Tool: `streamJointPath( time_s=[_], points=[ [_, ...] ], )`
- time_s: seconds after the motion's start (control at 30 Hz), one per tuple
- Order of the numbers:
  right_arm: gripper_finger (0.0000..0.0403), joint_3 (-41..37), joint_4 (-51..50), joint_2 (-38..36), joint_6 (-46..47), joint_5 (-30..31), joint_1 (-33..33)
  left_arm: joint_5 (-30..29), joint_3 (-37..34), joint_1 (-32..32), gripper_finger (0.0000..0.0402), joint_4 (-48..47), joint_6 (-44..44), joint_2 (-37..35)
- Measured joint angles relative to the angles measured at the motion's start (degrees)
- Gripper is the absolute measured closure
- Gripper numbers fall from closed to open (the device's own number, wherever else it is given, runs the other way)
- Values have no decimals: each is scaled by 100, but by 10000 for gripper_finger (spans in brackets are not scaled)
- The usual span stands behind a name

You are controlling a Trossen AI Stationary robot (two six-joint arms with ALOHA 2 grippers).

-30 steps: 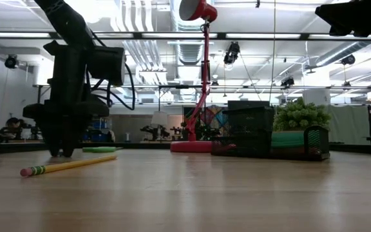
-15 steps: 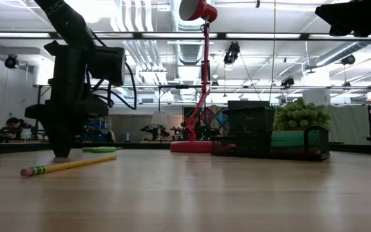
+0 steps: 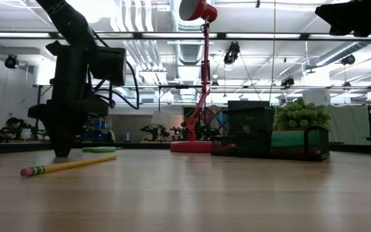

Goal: Pick and place office supplies into organizer
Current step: Put the binder clip into the desk organizer

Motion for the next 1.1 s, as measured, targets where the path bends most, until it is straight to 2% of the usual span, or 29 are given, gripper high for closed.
streamJointPath(
  time_s=[0.5, 0.73, 1.0, 1.1],
  points=[
    [346, -2, 1, -2, 0, 0, -1, 46, 197, -2, 361, 307, 33, -172],
    [346, -2, 1, -2, 0, 0, 0, 200, 421, -20, 361, 1444, 398, -178],
    [346, -2, 1, -2, 0, -1, 0, 795, 558, -28, 361, 3296, 855, -175],
    [346, -2, 1, -2, 0, -1, 0, 852, 558, -28, 361, 3853, 909, -171]
  ],
)
